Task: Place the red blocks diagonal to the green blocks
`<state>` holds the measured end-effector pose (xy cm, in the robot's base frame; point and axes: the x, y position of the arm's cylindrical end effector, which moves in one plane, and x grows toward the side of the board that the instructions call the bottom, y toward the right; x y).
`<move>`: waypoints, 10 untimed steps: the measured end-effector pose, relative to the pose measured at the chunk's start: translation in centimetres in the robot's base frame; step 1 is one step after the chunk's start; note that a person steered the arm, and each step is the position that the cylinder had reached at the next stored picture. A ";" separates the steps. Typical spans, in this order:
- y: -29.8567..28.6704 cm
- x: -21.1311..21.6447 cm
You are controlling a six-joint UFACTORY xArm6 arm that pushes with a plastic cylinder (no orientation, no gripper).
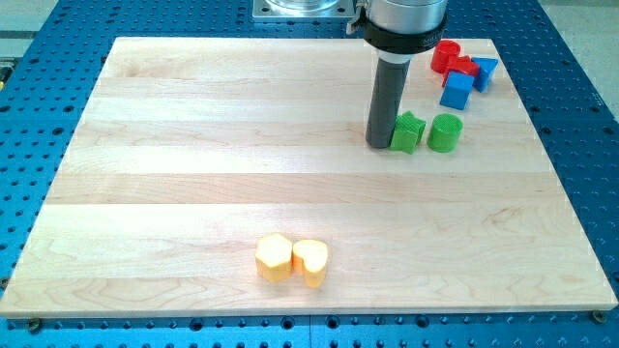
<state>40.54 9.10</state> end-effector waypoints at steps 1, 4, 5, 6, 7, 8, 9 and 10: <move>-1.4 1.6; 8.9 11.0; 17.2 10.7; 23.4 6.1; 24.7 -1.5; 24.7 -8.7; 24.3 -14.4; 21.3 -15.1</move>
<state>25.44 30.40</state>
